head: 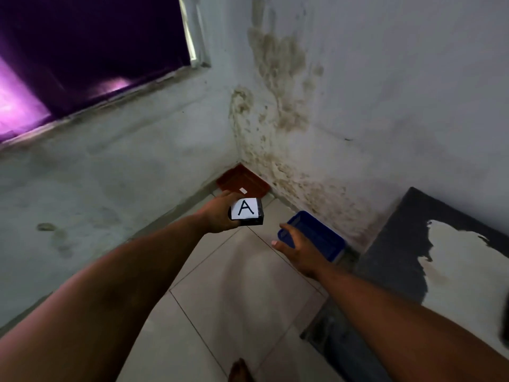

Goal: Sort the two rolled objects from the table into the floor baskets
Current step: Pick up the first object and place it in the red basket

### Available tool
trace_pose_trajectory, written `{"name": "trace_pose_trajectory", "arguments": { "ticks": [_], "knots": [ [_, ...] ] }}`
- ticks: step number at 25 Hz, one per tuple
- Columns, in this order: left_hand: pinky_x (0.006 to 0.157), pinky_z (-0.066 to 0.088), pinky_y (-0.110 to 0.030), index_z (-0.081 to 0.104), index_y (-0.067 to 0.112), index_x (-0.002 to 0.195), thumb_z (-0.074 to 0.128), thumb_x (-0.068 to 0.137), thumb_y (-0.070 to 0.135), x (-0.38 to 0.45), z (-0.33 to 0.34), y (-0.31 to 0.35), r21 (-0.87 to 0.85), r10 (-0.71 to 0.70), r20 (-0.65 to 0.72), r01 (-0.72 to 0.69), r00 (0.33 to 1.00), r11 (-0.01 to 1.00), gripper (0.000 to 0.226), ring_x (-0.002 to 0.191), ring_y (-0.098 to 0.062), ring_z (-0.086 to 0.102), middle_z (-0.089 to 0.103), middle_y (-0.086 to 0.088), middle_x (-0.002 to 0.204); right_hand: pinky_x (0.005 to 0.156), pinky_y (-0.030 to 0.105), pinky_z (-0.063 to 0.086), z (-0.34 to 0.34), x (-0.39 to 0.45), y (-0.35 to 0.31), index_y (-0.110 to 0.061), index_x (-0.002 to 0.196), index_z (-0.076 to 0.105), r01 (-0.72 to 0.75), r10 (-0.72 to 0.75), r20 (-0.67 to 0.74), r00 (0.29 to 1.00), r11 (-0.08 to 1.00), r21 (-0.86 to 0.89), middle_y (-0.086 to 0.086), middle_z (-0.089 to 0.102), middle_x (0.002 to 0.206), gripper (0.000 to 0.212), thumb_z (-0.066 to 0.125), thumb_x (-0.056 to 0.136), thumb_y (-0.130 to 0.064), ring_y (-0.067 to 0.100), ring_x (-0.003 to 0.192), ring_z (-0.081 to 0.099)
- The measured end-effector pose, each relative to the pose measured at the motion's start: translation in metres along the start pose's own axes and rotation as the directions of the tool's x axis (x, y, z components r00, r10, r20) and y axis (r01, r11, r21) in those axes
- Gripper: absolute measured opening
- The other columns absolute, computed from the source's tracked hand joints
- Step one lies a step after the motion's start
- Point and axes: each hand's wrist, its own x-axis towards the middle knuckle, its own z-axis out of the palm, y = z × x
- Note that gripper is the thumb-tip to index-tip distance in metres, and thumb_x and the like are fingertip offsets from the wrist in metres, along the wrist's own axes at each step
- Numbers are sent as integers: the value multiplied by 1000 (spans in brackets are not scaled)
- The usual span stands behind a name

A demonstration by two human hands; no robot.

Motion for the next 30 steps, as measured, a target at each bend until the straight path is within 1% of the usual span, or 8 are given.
{"name": "trace_pose_trajectory", "arguments": {
  "ticks": [7,11,15,18,22,24,27,30],
  "knots": [
    [86,35,-20,53,19,129,81,73,31,44,-45,-96,18,13,-7,-13,1000,1000,64,109,-22,54,58,-9,120,99,35,33,48,95,-56,-37,144,36,-29,33,-26,999,990,141,4,35,155,86,53,70,-76,17,140,32],
    [86,37,-22,54,21,128,81,72,34,89,-54,-137,6,15,18,-16,1000,1000,63,107,-21,56,59,-6,120,100,34,32,50,153,-63,-34,144,37,-4,9,-33,999,987,158,2,37,154,72,57,82,-64,10,134,34],
    [91,38,-23,55,17,130,82,72,39,161,-63,-180,-19,33,62,-31,998,999,68,112,-23,56,60,-9,125,95,27,29,44,236,-64,-35,141,40,1,7,-45,999,983,186,-5,43,142,59,59,88,-54,2,124,34],
    [90,41,-26,59,16,126,82,71,40,227,-76,-208,-53,48,73,-44,996,998,65,109,-23,58,63,-10,122,93,25,30,32,307,-66,-32,144,38,-18,27,-45,999,982,188,-10,41,138,66,59,87,-57,3,125,35],
    [75,41,-14,67,7,110,85,72,28,304,-96,-238,-126,147,93,-134,985,983,46,89,-4,55,69,-11,103,101,24,33,16,381,-70,-31,144,37,-5,7,-27,1000,996,94,-9,37,149,78,58,79,-69,8,134,35],
    [74,40,-11,68,7,107,84,73,27,342,-106,-256,-139,159,104,-144,982,980,43,89,-9,59,69,-10,101,114,37,27,10,418,-74,-32,147,32,2,-2,-30,1000,1000,-5,-3,27,159,92,51,71,-81,15,144,25],
    [89,45,-29,64,8,117,84,72,26,393,-113,-289,-136,144,129,-127,981,983,52,104,-23,60,66,-14,114,115,41,20,5,470,-79,-35,149,28,-3,-3,-50,999,992,-127,0,17,163,102,41,65,-91,18,146,19],
    [94,42,-32,57,9,128,84,71,26,451,-113,-330,-122,143,203,-120,969,985,64,113,-29,56,61,-17,123,117,47,21,10,526,-79,-28,150,29,-41,19,-103,994,975,-216,4,18,163,89,53,78,-75,22,147,18]
  ]
}}
